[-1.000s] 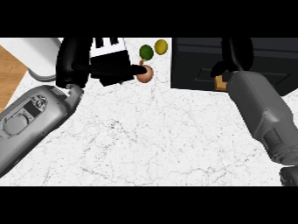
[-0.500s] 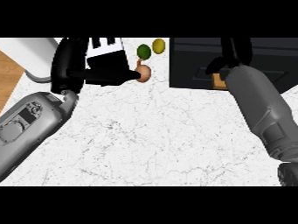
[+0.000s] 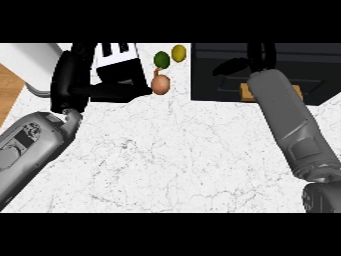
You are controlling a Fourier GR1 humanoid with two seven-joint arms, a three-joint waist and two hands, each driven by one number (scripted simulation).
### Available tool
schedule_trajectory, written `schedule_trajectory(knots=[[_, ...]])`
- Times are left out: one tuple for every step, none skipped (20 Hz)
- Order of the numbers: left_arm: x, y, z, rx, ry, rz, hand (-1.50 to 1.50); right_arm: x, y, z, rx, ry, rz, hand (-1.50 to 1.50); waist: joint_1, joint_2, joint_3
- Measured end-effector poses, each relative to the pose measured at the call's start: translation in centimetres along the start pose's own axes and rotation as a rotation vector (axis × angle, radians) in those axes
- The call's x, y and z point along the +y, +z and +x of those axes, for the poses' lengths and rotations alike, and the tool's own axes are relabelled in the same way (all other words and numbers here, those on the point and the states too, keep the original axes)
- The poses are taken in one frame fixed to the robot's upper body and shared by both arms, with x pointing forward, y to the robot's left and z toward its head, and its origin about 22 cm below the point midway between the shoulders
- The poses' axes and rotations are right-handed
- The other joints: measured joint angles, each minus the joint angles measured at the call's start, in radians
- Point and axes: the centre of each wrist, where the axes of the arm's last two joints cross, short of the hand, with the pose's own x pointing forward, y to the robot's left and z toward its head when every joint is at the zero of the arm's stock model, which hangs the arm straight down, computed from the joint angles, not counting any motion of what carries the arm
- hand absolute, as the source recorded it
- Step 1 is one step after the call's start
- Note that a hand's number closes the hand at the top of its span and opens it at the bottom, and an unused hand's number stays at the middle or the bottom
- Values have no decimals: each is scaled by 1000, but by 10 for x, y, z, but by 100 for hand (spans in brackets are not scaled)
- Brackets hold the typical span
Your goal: Pick up the can, place it into the drawer and close the drawer
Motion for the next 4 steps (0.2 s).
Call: schedule_trajectory(knots=[[2, 1, -2, 0, -2, 5, -150, 1, -1, 3, 9, -43, -4, -150, -2, -2, 0], [4, 3, -3, -2, -3, 9, -150, 1, -2, 4, 21, -80, -9, -150, -2, -3, -1], [5, 3, -2, -2, 2, 7, -150, -1, -5, 5, 27, -110, -11, -150, -2, -2, 0], [6, 5, -4, 4, 6, 9, -150, 1, -5, 8, 32, -131, -16, -150, -4, -3, -1]])
